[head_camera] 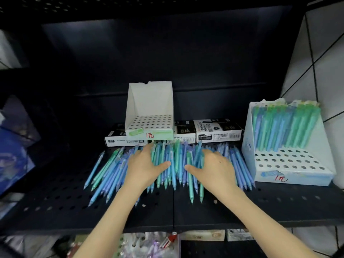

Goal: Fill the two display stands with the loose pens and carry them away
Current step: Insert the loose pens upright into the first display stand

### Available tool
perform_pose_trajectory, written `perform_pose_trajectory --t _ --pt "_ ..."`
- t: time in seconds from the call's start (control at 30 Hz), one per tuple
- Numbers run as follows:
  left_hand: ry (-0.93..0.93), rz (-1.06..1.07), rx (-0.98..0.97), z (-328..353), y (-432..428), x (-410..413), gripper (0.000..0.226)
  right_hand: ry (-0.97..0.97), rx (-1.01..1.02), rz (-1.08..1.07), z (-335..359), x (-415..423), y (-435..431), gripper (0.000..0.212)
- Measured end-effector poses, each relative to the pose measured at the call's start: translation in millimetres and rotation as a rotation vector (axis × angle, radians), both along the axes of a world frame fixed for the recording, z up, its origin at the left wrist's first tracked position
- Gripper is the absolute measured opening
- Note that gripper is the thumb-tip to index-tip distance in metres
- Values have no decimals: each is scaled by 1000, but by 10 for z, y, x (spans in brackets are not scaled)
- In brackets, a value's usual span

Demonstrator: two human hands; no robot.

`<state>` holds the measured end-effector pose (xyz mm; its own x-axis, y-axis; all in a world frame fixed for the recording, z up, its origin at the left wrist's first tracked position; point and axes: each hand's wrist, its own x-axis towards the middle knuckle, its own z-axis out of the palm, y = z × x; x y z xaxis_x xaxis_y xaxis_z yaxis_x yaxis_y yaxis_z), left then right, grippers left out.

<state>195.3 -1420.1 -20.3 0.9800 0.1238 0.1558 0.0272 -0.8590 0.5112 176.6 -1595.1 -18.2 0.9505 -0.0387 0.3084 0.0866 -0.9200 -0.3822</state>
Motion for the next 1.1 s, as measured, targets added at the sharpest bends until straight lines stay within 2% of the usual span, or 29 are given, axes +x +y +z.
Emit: perform_pose_trajectory --t 0.13,0.37,0.5,0.63,0.8,0.9,1.1 --pt "-2 3 -157 34 -19 32 83 1 67 -15 3 30 70 59" --pt "-32 10 -362 8 25 -27 64 -19 130 -26 7 36 83 41" --pt "-58 6 -290 12 52 -15 51 16 228 7 15 46 52 33" --pt "-36 -9 -270 22 100 53 46 51 377 27 60 48 -37 45" --pt "17 -35 -219 121 146 71 47 102 533 53 109 58 -206 45" --pt "22 -34 -213 184 169 66 35 120 621 50 110 81 -321 45" --pt "39 -43 -210 256 184 4 19 158 776 35 139 40 -471 20"
